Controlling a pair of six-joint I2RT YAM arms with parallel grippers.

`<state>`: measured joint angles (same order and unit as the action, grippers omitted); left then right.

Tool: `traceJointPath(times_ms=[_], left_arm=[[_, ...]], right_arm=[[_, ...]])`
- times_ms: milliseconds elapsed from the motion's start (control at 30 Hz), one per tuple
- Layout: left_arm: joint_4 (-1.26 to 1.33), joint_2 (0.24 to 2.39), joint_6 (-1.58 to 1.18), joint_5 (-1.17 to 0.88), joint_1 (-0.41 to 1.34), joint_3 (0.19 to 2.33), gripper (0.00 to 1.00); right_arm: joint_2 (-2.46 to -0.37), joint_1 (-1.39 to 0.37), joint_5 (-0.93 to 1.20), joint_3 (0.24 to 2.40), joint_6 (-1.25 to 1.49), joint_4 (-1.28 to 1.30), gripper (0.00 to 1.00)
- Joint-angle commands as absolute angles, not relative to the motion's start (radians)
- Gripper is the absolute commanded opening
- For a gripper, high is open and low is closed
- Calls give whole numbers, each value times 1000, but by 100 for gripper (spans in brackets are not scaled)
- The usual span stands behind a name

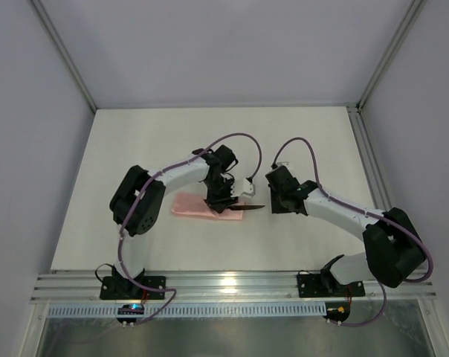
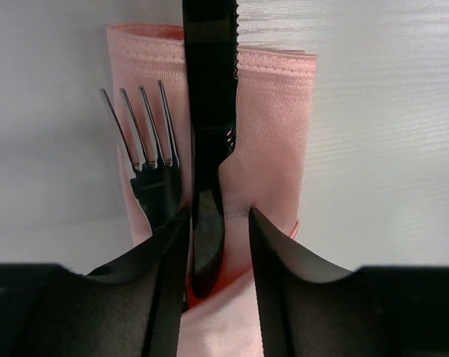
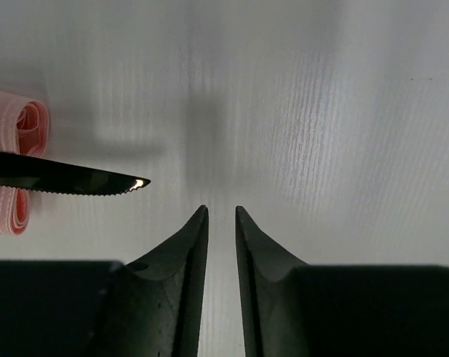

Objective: Fold the napkin into a case and place the utensils inside
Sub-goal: Move the knife to the folded napkin.

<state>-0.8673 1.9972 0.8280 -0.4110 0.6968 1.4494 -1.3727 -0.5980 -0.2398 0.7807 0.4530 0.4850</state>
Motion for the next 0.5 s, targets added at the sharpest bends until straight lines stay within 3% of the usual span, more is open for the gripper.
traceJointPath(times_ms=[0,67,200,467], left_arm=[[-907,1979,828,-437,704,1462,42],[-913,1962,819,-442,704,1471,44],[-933,1916,801,-449,704,1483,52],[-968,1752,634,-466,599,1434,50]], right_arm=[[-1410,-595,-259,770,489,414,23],[-1431,-595,-268,773,486,411,14],[-1469,-594,-262,778,489,382,10],[-1542,-597,-307,834,491,410,4]])
